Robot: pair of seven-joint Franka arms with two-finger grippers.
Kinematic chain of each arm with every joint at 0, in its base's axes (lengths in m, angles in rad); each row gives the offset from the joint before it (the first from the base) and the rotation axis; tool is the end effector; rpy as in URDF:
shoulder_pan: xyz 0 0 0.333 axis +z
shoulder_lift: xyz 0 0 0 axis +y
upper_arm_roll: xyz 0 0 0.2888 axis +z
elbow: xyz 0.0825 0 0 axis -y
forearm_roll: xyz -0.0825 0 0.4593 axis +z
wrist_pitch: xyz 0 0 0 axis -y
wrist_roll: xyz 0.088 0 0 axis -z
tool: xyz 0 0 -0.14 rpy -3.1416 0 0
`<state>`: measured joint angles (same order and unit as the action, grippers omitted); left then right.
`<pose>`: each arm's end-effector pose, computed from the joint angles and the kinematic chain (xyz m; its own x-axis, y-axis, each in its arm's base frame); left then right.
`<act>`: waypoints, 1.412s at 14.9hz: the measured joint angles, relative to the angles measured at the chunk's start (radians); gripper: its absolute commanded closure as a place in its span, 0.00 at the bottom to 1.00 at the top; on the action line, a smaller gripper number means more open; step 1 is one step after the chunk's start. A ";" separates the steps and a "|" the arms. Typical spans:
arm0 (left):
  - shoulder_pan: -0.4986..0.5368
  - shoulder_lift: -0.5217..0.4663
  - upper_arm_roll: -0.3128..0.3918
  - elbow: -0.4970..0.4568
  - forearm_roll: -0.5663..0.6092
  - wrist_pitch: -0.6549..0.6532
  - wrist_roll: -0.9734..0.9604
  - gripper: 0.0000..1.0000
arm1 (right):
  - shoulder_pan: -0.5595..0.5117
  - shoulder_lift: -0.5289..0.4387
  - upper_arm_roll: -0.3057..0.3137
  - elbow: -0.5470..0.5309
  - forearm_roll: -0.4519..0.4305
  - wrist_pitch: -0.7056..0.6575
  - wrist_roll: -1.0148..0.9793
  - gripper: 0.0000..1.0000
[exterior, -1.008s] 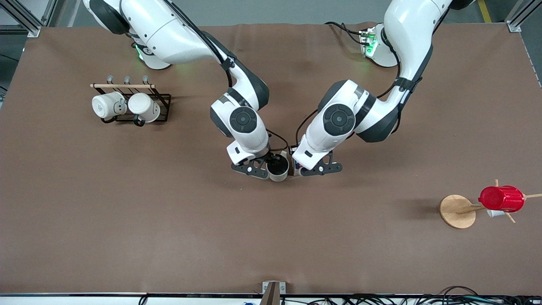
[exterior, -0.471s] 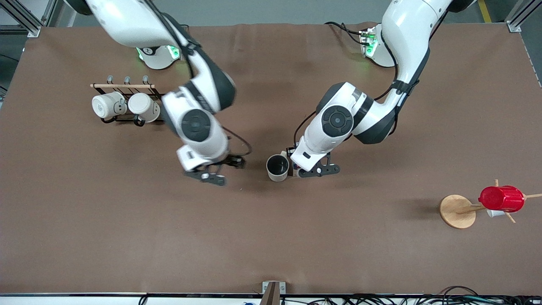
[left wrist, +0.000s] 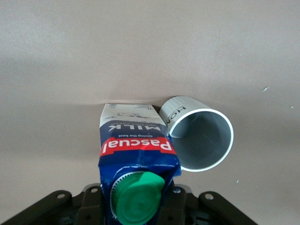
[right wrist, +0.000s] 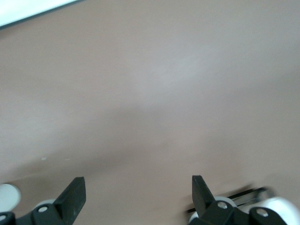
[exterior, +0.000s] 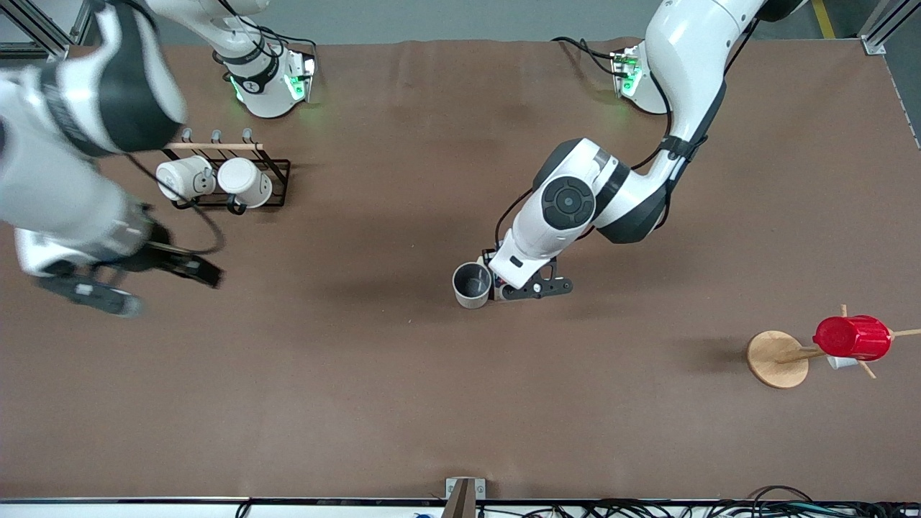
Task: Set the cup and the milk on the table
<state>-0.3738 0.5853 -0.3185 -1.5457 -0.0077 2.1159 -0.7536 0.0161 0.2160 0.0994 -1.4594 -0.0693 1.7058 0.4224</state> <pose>0.5895 -0.4636 0.2319 0.9873 0.1072 -0.1173 0.1229 -0.9830 0.1361 0.6969 0.0669 0.4950 0.9541 -0.2957 0.0481 -0.2973 -0.9543 0.0306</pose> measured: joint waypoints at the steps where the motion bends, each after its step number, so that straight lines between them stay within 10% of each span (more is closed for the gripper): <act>1: 0.000 0.001 0.000 0.000 0.000 0.000 0.000 0.00 | -0.018 -0.033 -0.034 -0.002 0.000 -0.020 -0.085 0.00; 8: 0.023 -0.039 0.010 0.035 0.003 -0.011 0.000 0.00 | -0.099 -0.167 -0.142 -0.004 0.002 -0.190 -0.426 0.00; 21: 0.453 -0.491 0.019 0.067 0.011 -0.482 0.517 0.00 | -0.072 -0.164 -0.150 -0.009 0.073 -0.195 -0.426 0.00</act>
<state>0.0791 0.0945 -0.2993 -1.4792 0.0034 1.6341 -0.2362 -0.0561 0.0520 -0.0502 -1.4679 0.0036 1.5109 -0.0036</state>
